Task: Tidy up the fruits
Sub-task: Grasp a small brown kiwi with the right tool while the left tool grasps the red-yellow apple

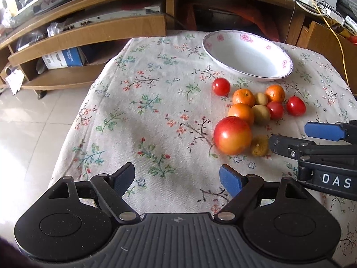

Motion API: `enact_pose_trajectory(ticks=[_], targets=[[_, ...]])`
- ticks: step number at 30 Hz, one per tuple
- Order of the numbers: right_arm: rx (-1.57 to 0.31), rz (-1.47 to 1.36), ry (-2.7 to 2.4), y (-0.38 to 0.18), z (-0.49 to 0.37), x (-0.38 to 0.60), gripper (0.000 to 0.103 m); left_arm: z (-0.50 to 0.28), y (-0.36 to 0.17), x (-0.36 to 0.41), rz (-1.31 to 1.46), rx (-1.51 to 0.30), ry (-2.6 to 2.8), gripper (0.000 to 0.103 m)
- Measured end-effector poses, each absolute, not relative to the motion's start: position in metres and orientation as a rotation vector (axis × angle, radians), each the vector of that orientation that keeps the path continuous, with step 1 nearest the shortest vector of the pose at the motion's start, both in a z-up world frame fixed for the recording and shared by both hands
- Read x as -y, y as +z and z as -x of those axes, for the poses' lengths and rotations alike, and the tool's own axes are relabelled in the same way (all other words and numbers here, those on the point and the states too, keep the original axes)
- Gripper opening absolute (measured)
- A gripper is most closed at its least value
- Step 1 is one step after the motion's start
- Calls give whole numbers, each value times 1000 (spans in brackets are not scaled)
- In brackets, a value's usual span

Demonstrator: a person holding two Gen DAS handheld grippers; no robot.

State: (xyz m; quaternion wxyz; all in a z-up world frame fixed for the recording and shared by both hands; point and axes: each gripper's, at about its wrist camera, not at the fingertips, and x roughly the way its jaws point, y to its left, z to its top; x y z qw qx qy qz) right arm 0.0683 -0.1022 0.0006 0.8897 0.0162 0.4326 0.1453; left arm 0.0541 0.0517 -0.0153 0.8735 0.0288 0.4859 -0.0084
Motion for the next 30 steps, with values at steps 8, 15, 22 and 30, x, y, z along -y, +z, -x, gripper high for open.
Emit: enact_pose_trajectory(ticks=[8,15,22,30], targets=[[-948,3,417,-9,-79,93,35,-55,-22,-58,-35,-1044,-35,87],[-982,43,473,-22,-88,83,26,-54,-24,-59,-30,-1049,-46,86],[-970,50,475,-23,-93,84,18,-56,-22,-52,-34,-1034,-73,86],[-993,66,421,2,-79,112,18,-65,-12,-23,-66,-957,-170,75]])
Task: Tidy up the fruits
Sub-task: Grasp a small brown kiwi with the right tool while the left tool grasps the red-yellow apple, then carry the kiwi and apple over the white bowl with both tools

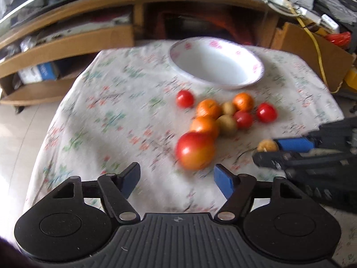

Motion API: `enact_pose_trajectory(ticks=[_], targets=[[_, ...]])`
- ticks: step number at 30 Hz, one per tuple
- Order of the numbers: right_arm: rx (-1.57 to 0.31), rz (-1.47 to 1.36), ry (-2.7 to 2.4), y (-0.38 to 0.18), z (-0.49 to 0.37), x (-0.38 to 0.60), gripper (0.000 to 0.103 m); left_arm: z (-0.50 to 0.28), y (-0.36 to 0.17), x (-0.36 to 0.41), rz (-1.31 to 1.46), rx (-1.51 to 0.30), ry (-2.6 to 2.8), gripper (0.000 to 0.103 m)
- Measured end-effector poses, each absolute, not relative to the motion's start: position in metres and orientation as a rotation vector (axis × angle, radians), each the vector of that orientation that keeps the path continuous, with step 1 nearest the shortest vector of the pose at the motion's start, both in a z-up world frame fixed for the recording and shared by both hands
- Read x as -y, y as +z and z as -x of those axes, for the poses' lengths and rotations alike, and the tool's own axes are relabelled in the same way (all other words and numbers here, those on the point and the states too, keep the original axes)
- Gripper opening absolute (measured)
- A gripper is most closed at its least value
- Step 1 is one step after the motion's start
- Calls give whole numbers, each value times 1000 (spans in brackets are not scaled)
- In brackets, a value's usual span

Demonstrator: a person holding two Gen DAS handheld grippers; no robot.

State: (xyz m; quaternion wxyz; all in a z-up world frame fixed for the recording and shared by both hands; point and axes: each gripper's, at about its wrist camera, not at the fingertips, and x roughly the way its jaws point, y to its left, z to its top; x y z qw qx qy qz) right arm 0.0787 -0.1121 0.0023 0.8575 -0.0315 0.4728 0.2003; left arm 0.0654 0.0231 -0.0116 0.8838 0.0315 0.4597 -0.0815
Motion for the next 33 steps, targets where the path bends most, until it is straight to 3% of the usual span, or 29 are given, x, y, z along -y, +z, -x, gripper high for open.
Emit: enact_pose_trajectory(ticks=[3,7,12,33], targets=[[-998,62,403,13,-71,127,18,-78,-14,-13,-69,-954,-202,70],[-990,30,375,23,-67,140,18,-92,-28,-12,-32,-1002,-217,56],[-983,8,378,25,-64,144,18,-93,-31,-7,-53,-1002,-211,51],[-951,-51,331,37,-82,152,18,-99,2,7,3,-974,-280,51]])
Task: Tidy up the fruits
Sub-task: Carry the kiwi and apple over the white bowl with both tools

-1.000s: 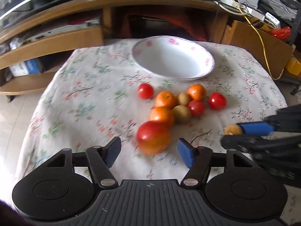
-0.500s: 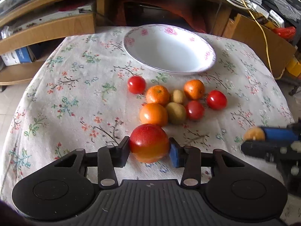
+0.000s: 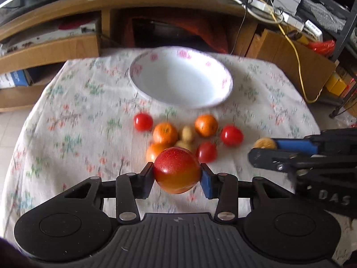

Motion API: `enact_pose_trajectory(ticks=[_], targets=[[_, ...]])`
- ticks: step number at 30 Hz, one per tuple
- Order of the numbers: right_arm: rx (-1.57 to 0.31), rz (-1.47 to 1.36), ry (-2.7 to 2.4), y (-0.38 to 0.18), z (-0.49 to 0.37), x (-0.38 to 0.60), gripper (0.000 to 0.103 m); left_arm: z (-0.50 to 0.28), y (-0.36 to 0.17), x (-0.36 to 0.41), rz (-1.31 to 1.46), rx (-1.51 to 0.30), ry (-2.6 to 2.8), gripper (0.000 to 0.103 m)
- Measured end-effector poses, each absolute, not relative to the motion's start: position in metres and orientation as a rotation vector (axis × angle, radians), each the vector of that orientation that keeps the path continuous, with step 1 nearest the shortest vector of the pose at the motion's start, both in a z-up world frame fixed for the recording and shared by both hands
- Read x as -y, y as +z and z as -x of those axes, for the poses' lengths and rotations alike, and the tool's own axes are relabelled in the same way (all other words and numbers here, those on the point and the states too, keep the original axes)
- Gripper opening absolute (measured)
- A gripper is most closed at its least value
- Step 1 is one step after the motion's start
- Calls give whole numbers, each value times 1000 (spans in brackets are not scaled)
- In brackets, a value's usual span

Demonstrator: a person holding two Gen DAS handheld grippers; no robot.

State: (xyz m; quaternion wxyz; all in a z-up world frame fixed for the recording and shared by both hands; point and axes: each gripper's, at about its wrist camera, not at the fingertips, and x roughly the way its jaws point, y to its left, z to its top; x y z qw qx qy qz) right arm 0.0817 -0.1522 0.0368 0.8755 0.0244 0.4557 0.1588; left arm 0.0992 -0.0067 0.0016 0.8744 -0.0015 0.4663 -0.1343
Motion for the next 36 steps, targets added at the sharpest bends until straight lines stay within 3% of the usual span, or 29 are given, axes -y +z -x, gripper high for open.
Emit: enact_pose_trajectory(ticks=[14,36], targets=[[-905,-80,296,38,-156,160,18,-162,6,21,-21,-945,-263,51],[-884,-125,313,15,-205,164,18,-204,-4,21,-62,-931,-214,51]])
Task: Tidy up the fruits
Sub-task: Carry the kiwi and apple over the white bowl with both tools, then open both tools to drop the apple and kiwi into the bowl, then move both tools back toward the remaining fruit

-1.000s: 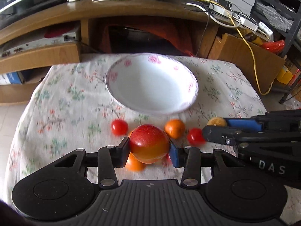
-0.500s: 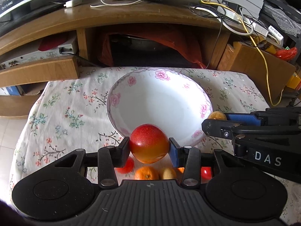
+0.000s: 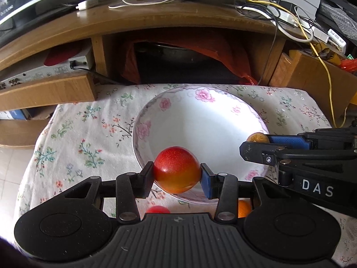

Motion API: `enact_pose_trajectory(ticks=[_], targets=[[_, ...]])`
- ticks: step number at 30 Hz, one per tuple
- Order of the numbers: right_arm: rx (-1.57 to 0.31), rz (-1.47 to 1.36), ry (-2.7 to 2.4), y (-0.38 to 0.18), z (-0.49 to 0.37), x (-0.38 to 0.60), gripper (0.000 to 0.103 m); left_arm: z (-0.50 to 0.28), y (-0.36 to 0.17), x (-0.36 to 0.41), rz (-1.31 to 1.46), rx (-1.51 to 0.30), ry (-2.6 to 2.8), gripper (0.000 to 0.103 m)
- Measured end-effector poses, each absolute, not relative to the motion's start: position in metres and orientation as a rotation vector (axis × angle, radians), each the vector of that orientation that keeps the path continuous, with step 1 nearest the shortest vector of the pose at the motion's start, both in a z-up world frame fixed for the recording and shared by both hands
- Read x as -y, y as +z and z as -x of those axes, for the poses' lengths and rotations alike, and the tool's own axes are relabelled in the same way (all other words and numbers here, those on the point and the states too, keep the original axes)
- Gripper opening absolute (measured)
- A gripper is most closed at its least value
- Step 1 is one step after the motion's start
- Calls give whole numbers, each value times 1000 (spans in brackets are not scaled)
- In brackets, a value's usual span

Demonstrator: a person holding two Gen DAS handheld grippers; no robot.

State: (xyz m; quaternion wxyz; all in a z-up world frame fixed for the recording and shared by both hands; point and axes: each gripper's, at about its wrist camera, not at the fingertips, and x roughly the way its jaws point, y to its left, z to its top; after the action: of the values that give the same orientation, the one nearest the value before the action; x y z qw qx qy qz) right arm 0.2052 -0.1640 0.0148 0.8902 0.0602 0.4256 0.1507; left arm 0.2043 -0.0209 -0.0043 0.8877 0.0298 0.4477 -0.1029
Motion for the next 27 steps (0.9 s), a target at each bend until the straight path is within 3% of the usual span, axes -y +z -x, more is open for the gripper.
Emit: enact_pose_trajectory(ticks=[20,27], targets=[[-875,-147,366,-3,-216,152,19,-203,-19,39,-124,-932,-254,53],[-894,-201,331,-3,-220,167,25,-198,-8,31,-96,-927,-250,62]])
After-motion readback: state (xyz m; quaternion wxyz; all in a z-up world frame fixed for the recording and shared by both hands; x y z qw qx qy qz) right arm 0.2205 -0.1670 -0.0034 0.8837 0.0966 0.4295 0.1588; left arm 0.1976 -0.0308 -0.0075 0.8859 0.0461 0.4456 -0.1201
